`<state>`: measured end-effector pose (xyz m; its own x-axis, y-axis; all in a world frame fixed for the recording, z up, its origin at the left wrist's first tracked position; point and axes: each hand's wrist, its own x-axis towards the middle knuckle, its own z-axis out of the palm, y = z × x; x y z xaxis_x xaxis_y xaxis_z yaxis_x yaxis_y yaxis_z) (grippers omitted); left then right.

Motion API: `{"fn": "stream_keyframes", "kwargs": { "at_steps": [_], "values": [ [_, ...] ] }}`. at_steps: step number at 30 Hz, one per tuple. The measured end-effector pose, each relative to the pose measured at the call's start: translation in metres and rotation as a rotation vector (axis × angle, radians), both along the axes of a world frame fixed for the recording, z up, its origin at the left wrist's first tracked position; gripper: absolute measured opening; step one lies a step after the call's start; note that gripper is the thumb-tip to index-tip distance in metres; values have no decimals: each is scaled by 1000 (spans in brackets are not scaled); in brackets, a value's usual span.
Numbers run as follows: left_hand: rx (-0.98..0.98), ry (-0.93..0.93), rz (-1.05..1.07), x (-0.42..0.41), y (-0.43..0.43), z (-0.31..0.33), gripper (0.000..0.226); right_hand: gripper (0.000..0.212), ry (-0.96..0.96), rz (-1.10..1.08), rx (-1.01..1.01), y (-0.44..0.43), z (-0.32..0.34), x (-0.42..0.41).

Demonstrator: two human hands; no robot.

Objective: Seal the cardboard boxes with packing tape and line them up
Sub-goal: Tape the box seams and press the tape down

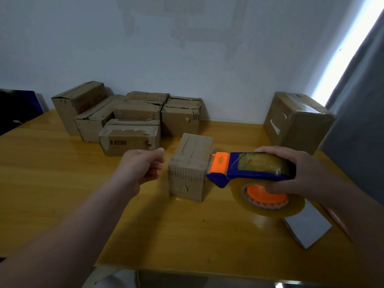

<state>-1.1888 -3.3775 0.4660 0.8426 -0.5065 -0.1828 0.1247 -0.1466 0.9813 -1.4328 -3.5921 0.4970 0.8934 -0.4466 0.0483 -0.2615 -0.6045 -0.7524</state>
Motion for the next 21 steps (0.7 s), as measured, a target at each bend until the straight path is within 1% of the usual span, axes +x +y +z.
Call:
{"fn": "stream_keyframes", "kwargs": {
  "at_steps": [3, 7, 13, 17, 21],
  "values": [
    [11, -62, 15, -1, -4, -5, 22, 77, 1, -10, 10, -3, -2, 1],
    [32, -90, 36, -1, -8, -9, 23, 77, 6, -12, 44, -4, -3, 3],
    [68, -12, 26, -1, -12, -23, 22, 76, 57, -3, 120, -2, -14, 9],
    [87, -9, -4, -1, -11, -28, 21, 74, 62, 0, 169, 5, -22, 13],
    [162, -1, -76, -1, -11, -29, 24, 75, 42, -3, 220, 8, -27, 14]
  ]
}}
